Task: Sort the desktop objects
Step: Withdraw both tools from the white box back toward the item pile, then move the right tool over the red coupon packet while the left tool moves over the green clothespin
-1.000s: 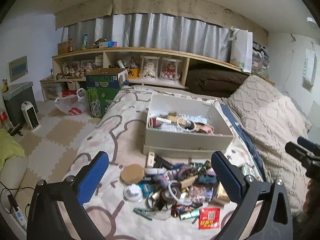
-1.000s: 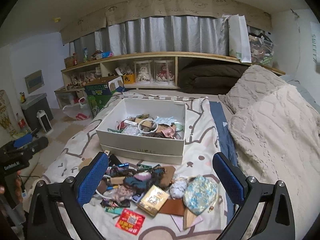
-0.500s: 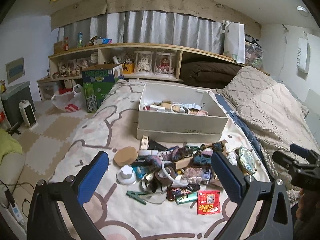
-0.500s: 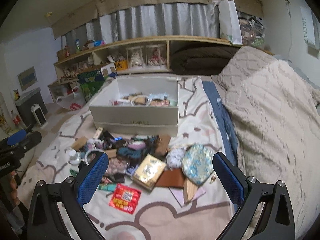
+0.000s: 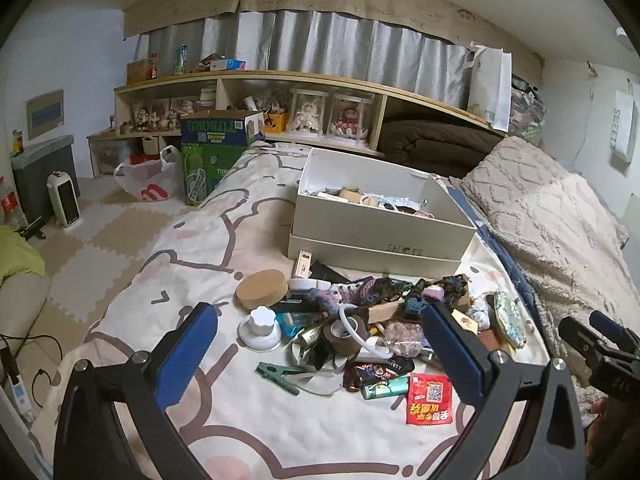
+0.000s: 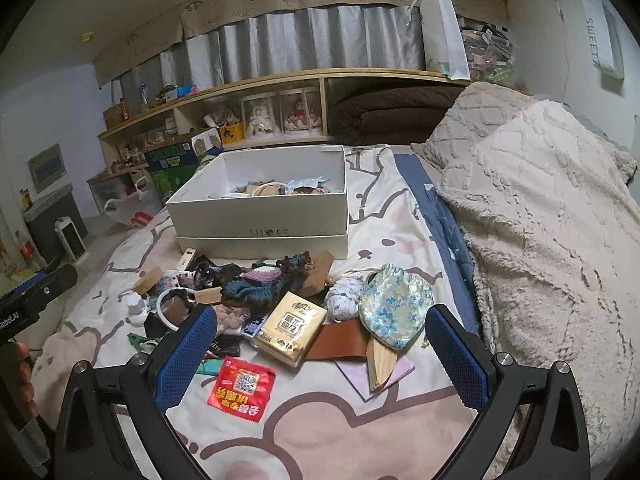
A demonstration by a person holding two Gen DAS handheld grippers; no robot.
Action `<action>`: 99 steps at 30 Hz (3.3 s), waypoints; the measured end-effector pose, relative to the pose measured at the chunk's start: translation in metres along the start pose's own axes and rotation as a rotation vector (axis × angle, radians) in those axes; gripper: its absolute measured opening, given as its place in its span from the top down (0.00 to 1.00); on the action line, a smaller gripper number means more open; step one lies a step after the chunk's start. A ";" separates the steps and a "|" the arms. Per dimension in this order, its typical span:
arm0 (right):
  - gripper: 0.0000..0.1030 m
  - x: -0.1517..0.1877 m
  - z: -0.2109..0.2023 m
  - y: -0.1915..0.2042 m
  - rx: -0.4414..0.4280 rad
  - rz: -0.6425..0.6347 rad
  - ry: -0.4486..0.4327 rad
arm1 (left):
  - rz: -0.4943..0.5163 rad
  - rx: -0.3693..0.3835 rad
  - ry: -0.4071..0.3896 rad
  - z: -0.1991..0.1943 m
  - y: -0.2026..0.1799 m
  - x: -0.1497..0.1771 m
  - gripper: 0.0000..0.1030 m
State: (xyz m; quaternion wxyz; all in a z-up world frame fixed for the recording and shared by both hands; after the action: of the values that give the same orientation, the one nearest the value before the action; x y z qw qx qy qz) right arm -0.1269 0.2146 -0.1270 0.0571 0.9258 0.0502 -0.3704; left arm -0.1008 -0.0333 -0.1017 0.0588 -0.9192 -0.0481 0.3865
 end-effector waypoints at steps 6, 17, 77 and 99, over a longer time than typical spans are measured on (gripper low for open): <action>0.00 0.007 0.006 0.001 -0.010 0.008 0.022 | 0.041 -0.020 0.006 0.006 -0.007 0.006 0.00; 0.00 0.022 0.020 -0.005 -0.072 0.045 0.065 | 0.098 -0.096 0.068 0.034 -0.014 0.017 0.00; 0.00 0.073 0.112 0.088 -0.538 -0.163 0.602 | 0.008 -0.246 0.531 0.148 0.062 0.021 0.00; 0.00 0.080 0.115 0.084 -0.362 -0.200 0.553 | 0.186 -0.323 0.620 0.158 0.053 0.051 0.00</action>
State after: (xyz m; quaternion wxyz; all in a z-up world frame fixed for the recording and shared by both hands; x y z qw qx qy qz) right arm -0.1356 0.1189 -0.2593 0.1682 0.9564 0.2191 -0.0945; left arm -0.1762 -0.0680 -0.2554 -0.1106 -0.9906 -0.0046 0.0804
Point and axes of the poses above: each gripper's, at about its wrist camera, not at the fingertips, and z roughly the way its jaws point, y to its left, x to its underside, the point moved 3 cm from there along z, roughly the way its jaws point, and after that the axes turned 12 degrees about y, right-handed, at the moved point
